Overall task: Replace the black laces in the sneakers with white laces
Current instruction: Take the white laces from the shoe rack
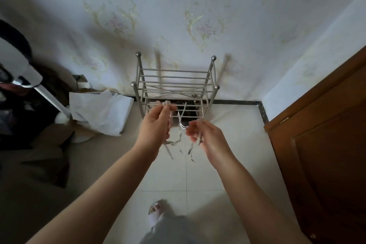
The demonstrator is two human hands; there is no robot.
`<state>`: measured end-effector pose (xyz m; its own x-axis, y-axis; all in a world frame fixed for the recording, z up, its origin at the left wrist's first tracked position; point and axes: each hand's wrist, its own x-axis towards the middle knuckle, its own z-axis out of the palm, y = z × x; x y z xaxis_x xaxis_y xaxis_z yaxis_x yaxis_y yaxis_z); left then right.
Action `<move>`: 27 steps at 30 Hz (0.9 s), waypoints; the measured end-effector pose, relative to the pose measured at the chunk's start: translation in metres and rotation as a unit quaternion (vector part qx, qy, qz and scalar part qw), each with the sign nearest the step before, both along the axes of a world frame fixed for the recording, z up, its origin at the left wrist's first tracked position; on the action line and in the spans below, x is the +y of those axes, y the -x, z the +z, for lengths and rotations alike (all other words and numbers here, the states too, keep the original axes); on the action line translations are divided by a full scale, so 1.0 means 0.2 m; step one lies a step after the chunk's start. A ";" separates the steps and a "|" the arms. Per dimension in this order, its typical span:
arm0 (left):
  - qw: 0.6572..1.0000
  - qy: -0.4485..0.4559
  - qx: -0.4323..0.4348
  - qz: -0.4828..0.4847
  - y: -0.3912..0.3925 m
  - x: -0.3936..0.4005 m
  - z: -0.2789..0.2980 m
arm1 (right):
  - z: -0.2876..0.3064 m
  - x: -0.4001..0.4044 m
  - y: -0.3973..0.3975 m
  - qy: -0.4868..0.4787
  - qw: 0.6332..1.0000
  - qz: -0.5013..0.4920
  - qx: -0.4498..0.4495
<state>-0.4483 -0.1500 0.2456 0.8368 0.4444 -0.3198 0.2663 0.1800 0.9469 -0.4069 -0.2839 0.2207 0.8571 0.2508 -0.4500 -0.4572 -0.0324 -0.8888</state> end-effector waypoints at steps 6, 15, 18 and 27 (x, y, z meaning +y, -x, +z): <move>0.988 -0.135 0.067 0.043 0.45 0.05 -0.08 | -0.13 -0.24 0.17 0.199 0.978 0.041 -0.054; 0.989 -0.094 0.106 0.043 1.11 -0.19 -0.09 | -0.38 -0.45 0.86 0.277 0.943 0.181 -0.039; 0.992 -0.006 0.122 0.025 1.25 -0.28 -0.15 | -0.34 -0.39 1.05 0.216 0.942 0.249 -0.064; 0.988 0.081 0.132 0.008 1.63 -0.28 -0.25 | -0.28 -0.24 1.49 0.104 0.943 0.316 -0.031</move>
